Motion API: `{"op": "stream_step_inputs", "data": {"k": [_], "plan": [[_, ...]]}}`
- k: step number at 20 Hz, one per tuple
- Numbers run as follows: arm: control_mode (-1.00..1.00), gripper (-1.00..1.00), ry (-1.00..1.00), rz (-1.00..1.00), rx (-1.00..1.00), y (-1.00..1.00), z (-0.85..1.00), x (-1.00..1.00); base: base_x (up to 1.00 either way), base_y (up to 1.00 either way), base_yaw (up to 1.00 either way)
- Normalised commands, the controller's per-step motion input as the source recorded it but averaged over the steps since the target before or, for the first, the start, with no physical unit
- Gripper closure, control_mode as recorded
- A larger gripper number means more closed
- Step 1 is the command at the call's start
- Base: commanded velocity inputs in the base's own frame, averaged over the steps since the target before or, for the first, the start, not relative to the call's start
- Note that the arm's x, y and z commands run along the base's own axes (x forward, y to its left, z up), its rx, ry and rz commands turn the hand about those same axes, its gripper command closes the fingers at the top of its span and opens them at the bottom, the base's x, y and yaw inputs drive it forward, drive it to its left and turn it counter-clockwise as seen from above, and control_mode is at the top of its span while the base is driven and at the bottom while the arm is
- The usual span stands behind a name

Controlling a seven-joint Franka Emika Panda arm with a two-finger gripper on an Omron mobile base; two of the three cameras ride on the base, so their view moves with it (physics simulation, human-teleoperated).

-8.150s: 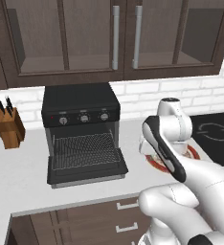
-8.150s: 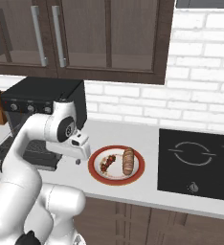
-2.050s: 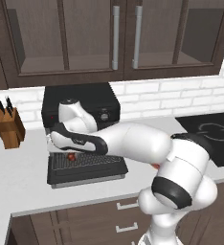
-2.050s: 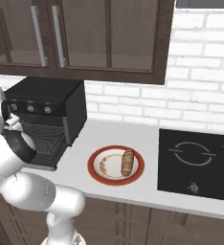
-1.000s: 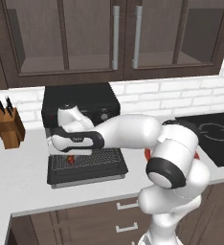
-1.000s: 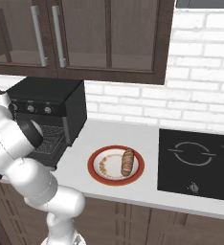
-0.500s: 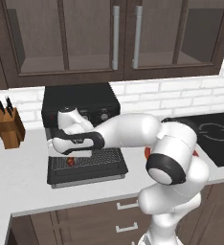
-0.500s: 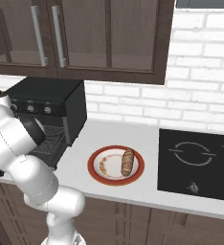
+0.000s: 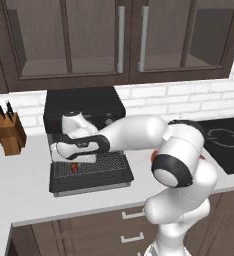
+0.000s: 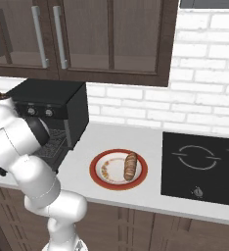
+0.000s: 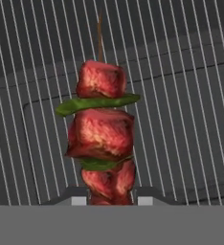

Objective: Pick up the kebab skewer and baguette bread, and place them inside the toaster oven. Close the toaster oven door and start by setting the timer.

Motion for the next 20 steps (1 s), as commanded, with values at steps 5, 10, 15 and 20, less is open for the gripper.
{"op": "stream_step_inputs", "data": {"k": [5,10,15,20], "plan": [[-1.0,1.0,0.0,0.0,0.0,0.0,-0.06,0.17,0.0,0.0,0.0],[-1.0,1.0,0.0,0.0,0.0,0.1,-0.31,0.0,0.0,0.0,0.0],[-1.0,1.0,0.0,0.0,0.0,0.02,-0.23,-0.02,0.0,0.0,0.0],[-1.0,-1.0,0.0,-0.02,-0.01,0.0,-0.43,-0.54,0.0,0.0,0.0]]}}
